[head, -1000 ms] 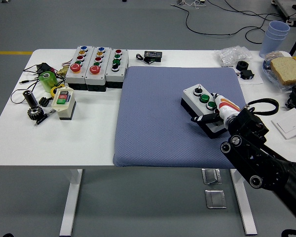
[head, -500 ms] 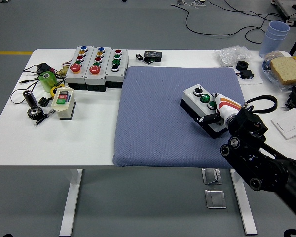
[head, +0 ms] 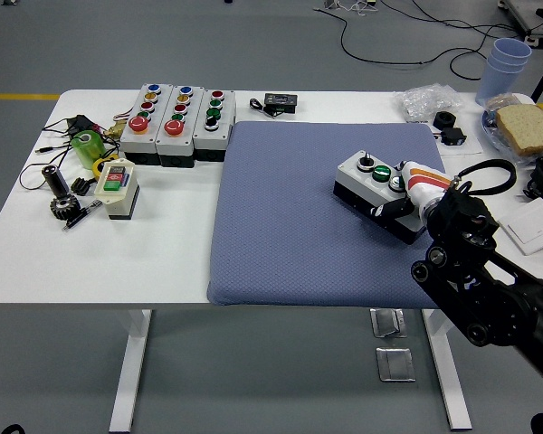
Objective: Pick up the button,place it on the desk,press the button,press the button
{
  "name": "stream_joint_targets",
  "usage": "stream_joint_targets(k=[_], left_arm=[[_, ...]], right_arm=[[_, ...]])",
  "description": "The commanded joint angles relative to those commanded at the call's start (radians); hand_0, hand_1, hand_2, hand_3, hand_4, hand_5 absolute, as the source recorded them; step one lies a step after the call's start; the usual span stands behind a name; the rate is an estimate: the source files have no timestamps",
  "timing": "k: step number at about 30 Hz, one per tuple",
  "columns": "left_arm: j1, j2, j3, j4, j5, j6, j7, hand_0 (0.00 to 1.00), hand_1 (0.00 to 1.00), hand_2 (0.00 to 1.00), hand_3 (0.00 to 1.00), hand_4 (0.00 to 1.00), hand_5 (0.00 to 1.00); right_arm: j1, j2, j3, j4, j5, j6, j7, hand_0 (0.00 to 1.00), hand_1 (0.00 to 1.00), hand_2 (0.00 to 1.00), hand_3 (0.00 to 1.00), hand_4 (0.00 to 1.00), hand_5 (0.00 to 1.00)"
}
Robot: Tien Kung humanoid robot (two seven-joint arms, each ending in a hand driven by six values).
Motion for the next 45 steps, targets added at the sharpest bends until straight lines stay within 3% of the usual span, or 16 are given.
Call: stream_joint_targets(k=[1,7,8,10,23,27,34,45], left_arm=[[-0.001,0.0,-0.003,0.0,0.002,0.0,0.0,0.651,0.635,0.632,0.553,0.323,0.86],[-0.003,0.001,-0.004,0.0,0.001,0.001,0.001,0.651,0.635,0.632,0.553,0.323,0.86],[-0.003,0.001,-0.004,0.0,0.0,0.001,0.001,0.651,0.634,0.632,0.552,0.323,0.857],[-0.003,0.001,-0.003,0.0,0.0,0.002,0.001,0.651,0.634,0.632,0.552,0.323,0.857],[-0.005,0.002,-0.005,0.0,0.004,0.001,-0.001,0.651,0.635,0.632,0.553,0.323,0.86],[-0.005,0.002,-0.006,0.0,0.002,0.001,-0.001,0.651,0.635,0.633,0.552,0.324,0.859],[-0.004,0.002,-0.007,0.0,0.004,0.002,0.0,0.651,0.635,0.633,0.552,0.324,0.859],[-0.001,0.0,-0.007,0.0,0.009,0.0,-0.002,0.651,0.635,0.632,0.553,0.323,0.855]], right_arm=[[-0.004,-0.009,-0.009,0.011,0.002,-0.024,0.0,0.146,0.134,0.373,0.604,0.858,0.271],[-0.014,-0.033,-0.029,0.048,0.004,-0.089,0.0,0.146,0.134,0.373,0.604,0.858,0.271],[-0.015,-0.037,-0.032,0.052,0.006,-0.095,0.0,0.134,0.088,0.318,0.579,0.834,0.291],[-0.016,-0.053,-0.048,0.071,0.024,-0.106,0.011,0.134,0.088,0.318,0.579,0.834,0.291],[-0.005,-0.129,-0.149,0.182,0.057,-0.043,0.411,0.091,0.058,0.279,0.545,0.8,0.261],[-0.003,-0.153,-0.188,0.209,0.06,-0.016,0.472,0.098,0.06,0.282,0.545,0.81,0.257],[-0.005,-0.174,-0.245,0.228,0.07,0.012,0.497,0.099,0.063,0.283,0.543,0.811,0.262],[-0.012,-0.168,-0.288,0.211,0.076,0.009,0.502,0.094,0.063,0.288,0.545,0.787,0.275]])
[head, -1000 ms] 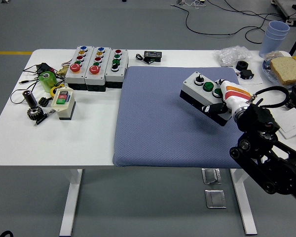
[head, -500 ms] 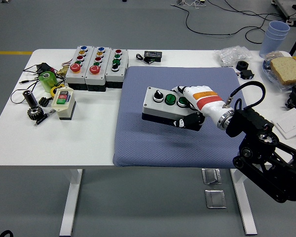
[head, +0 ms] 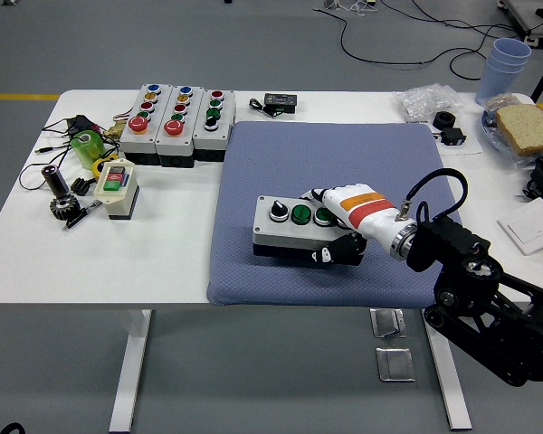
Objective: Pick up the button,place it on the desk,press the button,press the button
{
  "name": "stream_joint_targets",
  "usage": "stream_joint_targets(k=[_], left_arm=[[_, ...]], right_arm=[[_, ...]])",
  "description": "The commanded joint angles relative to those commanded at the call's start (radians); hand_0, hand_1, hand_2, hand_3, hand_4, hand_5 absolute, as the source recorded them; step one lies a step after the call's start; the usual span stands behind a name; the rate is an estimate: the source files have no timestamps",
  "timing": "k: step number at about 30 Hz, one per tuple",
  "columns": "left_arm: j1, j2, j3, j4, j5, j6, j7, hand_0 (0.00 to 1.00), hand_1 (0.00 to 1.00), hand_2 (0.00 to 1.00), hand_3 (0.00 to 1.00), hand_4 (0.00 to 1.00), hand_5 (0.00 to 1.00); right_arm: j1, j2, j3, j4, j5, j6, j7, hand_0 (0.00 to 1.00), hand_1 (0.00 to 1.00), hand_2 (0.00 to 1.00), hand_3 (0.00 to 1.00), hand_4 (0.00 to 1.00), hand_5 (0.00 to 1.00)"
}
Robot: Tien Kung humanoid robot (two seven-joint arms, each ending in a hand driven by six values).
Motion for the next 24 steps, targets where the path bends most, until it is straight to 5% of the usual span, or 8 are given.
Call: stream_joint_targets(k=[9,10,14,24], left_arm=[[0.005,-0.001,0.0,0.0,0.004,-0.002,0.0,0.651,0.635,0.632,0.552,0.324,0.86],[0.006,-0.002,0.0,0.0,0.005,-0.003,0.0,0.651,0.635,0.632,0.552,0.324,0.857],[0.008,-0.003,0.0,0.0,0.007,-0.003,-0.001,0.651,0.635,0.632,0.552,0.324,0.857],[0.011,-0.003,0.001,0.0,0.008,-0.004,-0.002,0.651,0.634,0.632,0.552,0.324,0.858]], right_arm=[[0.011,0.018,-0.038,-0.059,-0.023,-0.068,0.056,0.106,0.078,0.303,0.552,0.777,0.263],[0.014,0.023,-0.044,-0.072,-0.033,-0.092,0.071,0.229,0.161,0.38,0.582,0.775,0.257],[0.019,0.033,-0.05,-0.098,-0.047,-0.123,0.091,0.229,0.161,0.38,0.582,0.775,0.257],[0.034,0.04,-0.06,-0.141,-0.062,-0.099,0.083,0.391,0.278,0.466,0.612,0.779,0.249]])
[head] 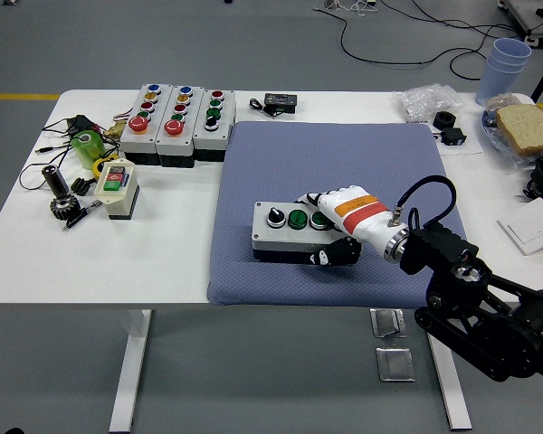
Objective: Pick up the button,place it on the desk,press the button,press the button
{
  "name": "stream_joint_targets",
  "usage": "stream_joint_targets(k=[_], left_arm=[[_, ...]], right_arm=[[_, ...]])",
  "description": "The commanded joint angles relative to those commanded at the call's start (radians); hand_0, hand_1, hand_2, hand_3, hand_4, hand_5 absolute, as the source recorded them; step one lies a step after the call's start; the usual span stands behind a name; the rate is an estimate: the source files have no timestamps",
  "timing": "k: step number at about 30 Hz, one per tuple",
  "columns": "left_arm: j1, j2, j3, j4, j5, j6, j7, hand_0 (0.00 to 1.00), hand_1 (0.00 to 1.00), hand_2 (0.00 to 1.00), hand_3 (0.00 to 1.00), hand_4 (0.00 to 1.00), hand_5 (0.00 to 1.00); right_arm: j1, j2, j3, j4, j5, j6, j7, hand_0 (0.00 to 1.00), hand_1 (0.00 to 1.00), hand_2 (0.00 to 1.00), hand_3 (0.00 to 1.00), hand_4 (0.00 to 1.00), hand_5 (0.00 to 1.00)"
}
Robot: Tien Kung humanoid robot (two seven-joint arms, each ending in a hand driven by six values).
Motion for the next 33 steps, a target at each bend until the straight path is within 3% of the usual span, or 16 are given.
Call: stream_joint_targets(k=[4,5,9,10,16,17,22,23,33], left_arm=[[-0.001,0.0,0.001,0.0,-0.005,0.0,0.0,0.651,0.634,0.632,0.552,0.324,0.858],[-0.002,0.0,0.001,0.0,-0.006,0.0,0.0,0.651,0.635,0.632,0.55,0.324,0.859],[-0.004,0.0,-0.001,0.0,-0.007,0.0,0.0,0.651,0.635,0.632,0.55,0.324,0.859],[-0.004,0.0,-0.002,0.0,-0.007,0.0,0.0,0.651,0.634,0.632,0.551,0.324,0.856],[-0.007,0.001,-0.001,0.0,-0.01,0.001,0.0,0.651,0.634,0.632,0.551,0.324,0.856],[-0.008,0.001,-0.001,0.0,-0.01,0.001,0.0,0.651,0.634,0.631,0.551,0.323,0.856],[-0.009,0.001,-0.001,0.0,-0.011,0.001,0.0,0.651,0.634,0.631,0.551,0.323,0.856],[-0.01,0.001,-0.001,0.0,-0.011,0.0,0.0,0.65,0.634,0.632,0.551,0.326,0.861],[-0.01,0.002,-0.002,0.0,-0.011,0.0,0.001,0.65,0.634,0.632,0.551,0.325,0.858]], right_arm=[[0.005,0.003,0.002,-0.009,-0.004,0.009,-0.001,0.391,0.278,0.466,0.612,0.779,0.249],[0.005,0.003,0.002,-0.01,-0.004,0.011,-0.002,0.488,0.374,0.523,0.626,0.778,0.246],[0.008,0.003,0.007,-0.01,-0.007,0.014,-0.005,0.488,0.374,0.523,0.626,0.778,0.246],[0.008,0.003,0.007,-0.01,-0.008,0.015,-0.006,0.654,0.513,0.603,0.671,0.783,0.239],[0.01,0.004,0.011,-0.011,-0.005,0.05,-0.008,0.654,0.513,0.603,0.671,0.783,0.239],[0.01,0.004,0.011,-0.012,-0.007,0.054,-0.009,0.757,0.581,0.665,0.713,0.799,0.247],[0.009,0.005,0.014,-0.013,-0.015,0.058,-0.015,0.757,0.581,0.665,0.713,0.799,0.247],[0.009,0.004,0.015,-0.013,-0.017,0.056,-0.017,0.822,0.66,0.748,0.792,0.828,0.246],[0.008,0.004,0.02,-0.009,-0.011,0.062,-0.022,0.848,0.69,0.783,0.823,0.871,0.265]])
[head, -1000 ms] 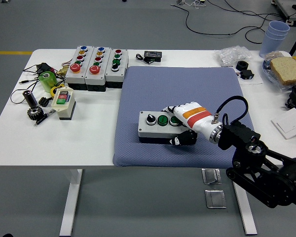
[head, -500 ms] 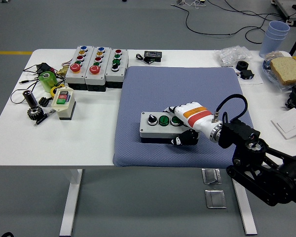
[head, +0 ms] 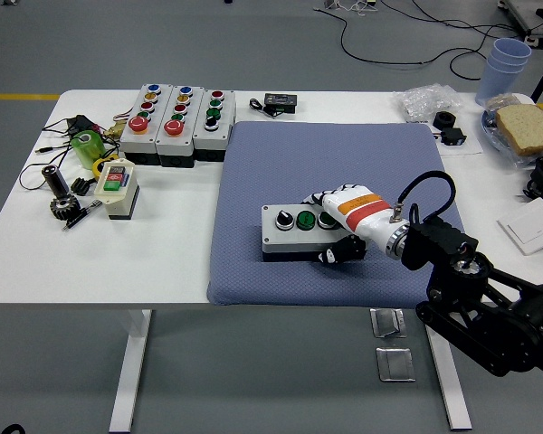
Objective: Pick up the button,place it on the desk,press the button,press the button
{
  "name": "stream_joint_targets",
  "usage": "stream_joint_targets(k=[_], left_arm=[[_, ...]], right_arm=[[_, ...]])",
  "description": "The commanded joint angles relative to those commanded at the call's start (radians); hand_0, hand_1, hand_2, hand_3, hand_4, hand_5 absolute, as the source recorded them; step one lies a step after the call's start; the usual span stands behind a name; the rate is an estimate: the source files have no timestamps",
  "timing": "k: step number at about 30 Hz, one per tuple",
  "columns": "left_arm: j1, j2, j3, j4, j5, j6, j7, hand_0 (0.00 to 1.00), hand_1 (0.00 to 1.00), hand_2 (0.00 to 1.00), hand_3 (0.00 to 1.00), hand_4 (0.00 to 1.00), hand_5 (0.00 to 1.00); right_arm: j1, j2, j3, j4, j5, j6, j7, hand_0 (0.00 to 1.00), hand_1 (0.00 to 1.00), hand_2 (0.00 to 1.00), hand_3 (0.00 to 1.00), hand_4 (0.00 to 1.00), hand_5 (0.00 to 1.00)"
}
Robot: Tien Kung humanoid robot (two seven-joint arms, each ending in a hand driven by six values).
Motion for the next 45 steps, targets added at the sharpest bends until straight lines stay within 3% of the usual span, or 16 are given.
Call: stream_joint_targets(k=[1,2,8,19,27,37,38,43,44,45], left_arm=[[0.0,0.0,0.0,0.0,0.001,0.0,0.0,0.65,0.634,0.632,0.551,0.325,0.858],[0.0,0.0,0.0,0.0,0.001,0.0,0.0,0.65,0.635,0.632,0.552,0.325,0.857],[0.0,0.0,-0.001,0.0,0.002,0.0,0.0,0.65,0.633,0.632,0.55,0.325,0.857],[-0.001,0.0,0.0,0.0,0.001,0.0,0.0,0.65,0.633,0.632,0.551,0.325,0.857],[0.001,-0.001,0.0,0.0,0.006,0.0,0.0,0.651,0.635,0.632,0.551,0.327,0.863],[0.008,-0.001,0.0,0.0,0.012,0.0,0.0,0.65,0.635,0.631,0.551,0.325,0.857],[0.009,-0.001,0.0,0.0,0.012,0.0,0.0,0.651,0.635,0.631,0.553,0.325,0.856],[0.011,-0.001,-0.002,0.0,0.018,0.0,0.0,0.651,0.635,0.631,0.553,0.325,0.856],[0.012,-0.001,-0.002,0.0,0.02,-0.001,0.0,0.651,0.634,0.631,0.553,0.326,0.859],[0.012,-0.001,-0.003,0.0,0.021,-0.001,0.0,0.651,0.634,0.631,0.553,0.326,0.859]], right_arm=[[0.0,0.0,0.0,0.0,0.0,0.0,0.001,0.848,0.69,0.783,0.823,0.871,0.265],[0.0,0.0,0.0,0.0,0.0,0.001,0.0,0.87,0.731,0.836,0.887,0.926,0.309],[-0.002,-0.002,0.002,0.006,0.011,-0.002,-0.005,0.891,0.759,0.867,0.912,0.911,0.297],[-0.001,-0.005,-0.001,0.036,0.072,-0.001,-0.01,0.897,0.778,0.914,0.919,0.901,0.277],[0.002,0.008,0.002,0.05,0.072,-0.011,-0.012,0.91,0.796,0.935,0.92,0.943,0.317],[-0.04,-0.015,0.06,0.141,0.104,-0.044,-0.016,0.907,0.799,0.936,0.92,0.948,0.318],[-0.043,-0.017,0.064,0.146,0.105,-0.047,-0.015,0.863,0.722,0.845,0.881,0.944,0.304],[-0.079,-0.047,0.122,0.21,0.121,-0.101,-0.007,0.863,0.722,0.845,0.881,0.944,0.304],[-0.088,-0.058,0.137,0.23,0.124,-0.115,-0.006,0.593,0.414,0.602,0.811,0.946,0.315],[-0.093,-0.064,0.145,0.24,0.124,-0.122,-0.006,0.593,0.414,0.602,0.811,0.946,0.315]])
